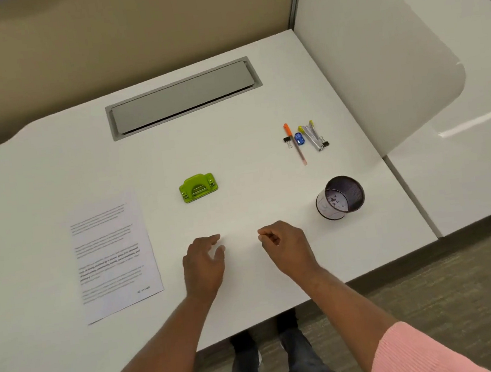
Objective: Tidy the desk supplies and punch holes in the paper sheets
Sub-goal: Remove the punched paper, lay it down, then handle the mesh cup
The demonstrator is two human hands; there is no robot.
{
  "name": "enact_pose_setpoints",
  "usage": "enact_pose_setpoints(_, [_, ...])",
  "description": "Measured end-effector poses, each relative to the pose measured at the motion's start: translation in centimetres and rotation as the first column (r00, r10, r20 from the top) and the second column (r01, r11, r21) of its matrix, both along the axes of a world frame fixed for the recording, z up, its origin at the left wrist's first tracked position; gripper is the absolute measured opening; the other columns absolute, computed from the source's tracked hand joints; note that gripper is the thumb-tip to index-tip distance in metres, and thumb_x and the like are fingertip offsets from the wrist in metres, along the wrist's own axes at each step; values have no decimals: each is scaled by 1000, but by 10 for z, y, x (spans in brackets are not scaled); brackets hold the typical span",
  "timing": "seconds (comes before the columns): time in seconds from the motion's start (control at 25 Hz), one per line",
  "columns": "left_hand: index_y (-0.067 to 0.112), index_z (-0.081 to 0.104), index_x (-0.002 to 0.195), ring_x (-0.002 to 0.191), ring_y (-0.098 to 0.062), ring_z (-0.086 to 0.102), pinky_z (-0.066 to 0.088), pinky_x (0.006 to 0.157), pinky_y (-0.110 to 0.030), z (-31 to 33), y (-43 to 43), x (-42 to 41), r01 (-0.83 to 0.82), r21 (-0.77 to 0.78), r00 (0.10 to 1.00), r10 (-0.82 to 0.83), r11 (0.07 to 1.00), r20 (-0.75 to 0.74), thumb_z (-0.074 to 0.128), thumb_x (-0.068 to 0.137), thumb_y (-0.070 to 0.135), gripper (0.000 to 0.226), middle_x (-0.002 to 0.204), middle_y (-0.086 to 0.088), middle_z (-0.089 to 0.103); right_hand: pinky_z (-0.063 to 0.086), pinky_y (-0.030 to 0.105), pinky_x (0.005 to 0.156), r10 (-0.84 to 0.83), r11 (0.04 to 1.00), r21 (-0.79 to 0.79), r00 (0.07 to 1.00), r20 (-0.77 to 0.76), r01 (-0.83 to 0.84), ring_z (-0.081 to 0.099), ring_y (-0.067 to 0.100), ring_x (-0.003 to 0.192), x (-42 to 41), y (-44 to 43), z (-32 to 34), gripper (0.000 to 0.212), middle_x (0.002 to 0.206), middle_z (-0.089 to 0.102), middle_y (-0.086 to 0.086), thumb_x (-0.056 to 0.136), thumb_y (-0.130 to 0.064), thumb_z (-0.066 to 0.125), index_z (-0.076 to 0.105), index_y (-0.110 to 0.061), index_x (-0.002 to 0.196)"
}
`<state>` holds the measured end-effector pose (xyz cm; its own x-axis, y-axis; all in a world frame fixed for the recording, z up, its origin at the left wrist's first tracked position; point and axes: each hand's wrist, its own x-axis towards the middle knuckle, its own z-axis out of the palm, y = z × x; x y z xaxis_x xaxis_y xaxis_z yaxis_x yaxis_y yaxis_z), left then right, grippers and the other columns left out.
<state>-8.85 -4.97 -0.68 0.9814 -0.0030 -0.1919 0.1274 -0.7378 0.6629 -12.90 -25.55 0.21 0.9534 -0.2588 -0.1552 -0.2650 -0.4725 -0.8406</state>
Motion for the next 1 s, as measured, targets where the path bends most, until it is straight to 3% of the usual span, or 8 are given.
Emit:
enact_pose_setpoints(0.16, [22, 70, 112, 101, -12, 63, 51, 94, -35, -9, 27, -7, -2, -6, 990, 1, 1000, -139, 73, 87, 20, 25, 105, 12, 67, 56, 27, 82, 148, 985, -57, 973, -176, -160, 65, 8, 88, -2, 31, -22, 13, 97, 69, -8, 93, -24, 66, 75, -23, 102])
enact_pose_setpoints(0.4, [27, 72, 106, 93, -4, 63, 48, 84, -23, -14, 37, -3, -25, -22, 983, 21, 999, -181, 73, 86, 27, 20, 99, 16, 68, 49, 24, 81, 193, 956, -170, 951, -242, -237, 65, 15, 93, 11, 65, -30, 21, 102, 68, -3, 94, -28, 65, 74, -20, 111])
enact_pose_setpoints(0.48, [28, 74, 103, 92, -5, 63, 50, 84, -24, -15, 39, -1, -15, -24, 984, 11, 1000, -177, 72, 86, 28, 17, 98, 16, 70, 48, 25, 80, 190, 944, -220, 951, -242, -245, 65, 17, 94, 14, 73, -30, 23, 102, 68, -1, 95, -28, 64, 74, -18, 112])
enact_pose_setpoints(0.72, [26, 77, 104, 88, -10, 64, 50, 83, -32, -18, 39, 5, 124, 28, 989, -121, 992, -86, 70, 89, 31, 18, 96, 11, 71, 46, 33, 65, 287, 829, -404, 914, -286, -386, 61, 24, 78, 23, 86, -22, 26, 89, 60, 6, 99, -23, 51, 69, -8, 88])
enact_pose_setpoints(0.88, [26, 79, 101, 86, -15, 66, 49, 80, -40, -16, 33, 12, 228, 69, 974, -227, 971, -24, 67, 91, 28, 15, 92, 7, 73, 41, 33, 67, 275, 808, -428, 902, -334, -405, 57, 24, 84, 23, 96, -17, 17, 92, 58, 8, 96, -16, 48, 59, -5, 87])
enact_pose_setpoints(1.0, [26, 79, 97, 82, -17, 66, 46, 76, -41, -13, 32, 19, 339, 196, 939, -345, 920, -3, 60, 94, 27, 19, 90, 4, 73, 42, 34, 67, 273, 822, -384, 882, -383, -421, 54, 23, 79, 27, 96, -14, 10, 87, 55, 7, 90, -12, 48, 53, -9, 82])
